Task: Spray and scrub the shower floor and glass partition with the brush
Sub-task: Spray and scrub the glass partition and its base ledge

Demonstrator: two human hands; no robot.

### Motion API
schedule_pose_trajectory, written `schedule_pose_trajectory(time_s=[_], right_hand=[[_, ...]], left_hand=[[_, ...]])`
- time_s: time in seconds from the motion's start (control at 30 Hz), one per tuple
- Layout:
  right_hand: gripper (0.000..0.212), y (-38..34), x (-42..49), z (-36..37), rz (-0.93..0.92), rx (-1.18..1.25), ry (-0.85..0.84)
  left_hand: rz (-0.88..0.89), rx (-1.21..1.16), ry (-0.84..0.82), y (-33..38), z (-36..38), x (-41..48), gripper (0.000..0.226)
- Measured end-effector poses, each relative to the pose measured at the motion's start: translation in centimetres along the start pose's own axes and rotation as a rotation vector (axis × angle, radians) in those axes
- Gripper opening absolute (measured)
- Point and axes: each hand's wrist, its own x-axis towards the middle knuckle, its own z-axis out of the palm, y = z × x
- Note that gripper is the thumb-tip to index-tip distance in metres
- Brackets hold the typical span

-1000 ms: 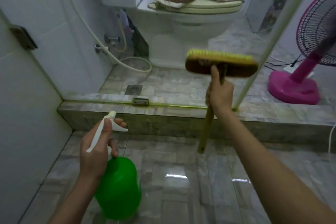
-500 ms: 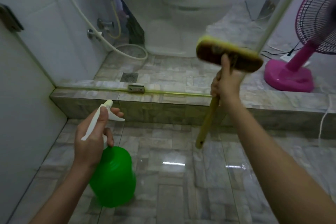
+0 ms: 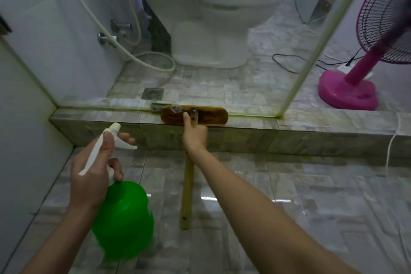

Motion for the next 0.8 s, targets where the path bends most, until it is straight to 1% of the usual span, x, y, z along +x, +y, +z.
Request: schedule_pose_trajectory(time_s=[0.07, 0.1, 0.2, 0.27, 0.3, 0.37, 0.4, 0.53, 0.6, 0.67, 0.73, 0.8], right_hand=[[0.049, 0.4, -0.1, -1.8, -0.027, -0.068, -0.004], [0.05, 0.7, 0.2, -3.7, -0.03, -0.091, 0.029], [0.052, 1.1, 1.1, -11.0, 0.002, -0.114, 0.22], [0.052, 0.9, 0.9, -14.3, 0.008, -0.111, 0.3], [0.05, 0.9, 0.6, -14.8, 0.009, -0.104, 0.316], [0.049, 1.1, 0.3, -13.2, 0.006, -0.065, 0.332], [0.049, 1.0, 0.1, -11.5, 0.001, -0.058, 0.309], [0.047, -0.8, -1.0, -2.4, -0.023, -0.138, 0.05], [0.046, -1.7, -2.0, 0.5, -0.05, -0.212, -0.055], [0.036, -2.8, -3.1, 1.8, -0.128, -0.332, -0.195], [0.02, -4.6, -4.4, 2.2, -0.217, -0.454, -0.358], [0.015, -6.9, -5.4, 2.4, -0.289, -0.538, -0.486]], left_hand=[[0.013, -0.003, 0.006, -0.1, -0.1, 0.5, 0.06], [0.019, -0.004, 0.009, -0.1, -0.1, 0.8, 0.057], [0.015, 0.009, 0.017, 0.1, -0.3, 1.0, 0.044], [0.012, 0.016, 0.037, 0.2, -0.6, 0.9, 0.031], [0.018, 0.029, 0.044, 0.2, -0.8, 0.9, 0.029], [0.022, 0.047, 0.064, 0.2, -1.2, 0.7, 0.033], [0.02, 0.047, 0.08, 0.3, -1.3, 0.5, 0.032], [0.013, 0.054, 0.113, 0.6, -2.5, 0.1, 0.026], [0.014, 0.047, 0.131, 0.8, -3.2, -0.2, 0.027], [0.018, 0.039, 0.154, 1.1, -3.9, -0.4, 0.029], [0.017, 0.03, 0.176, 1.4, -4.6, -0.4, 0.029], [0.014, 0.038, 0.2, 1.5, -5.2, -0.6, 0.027]])
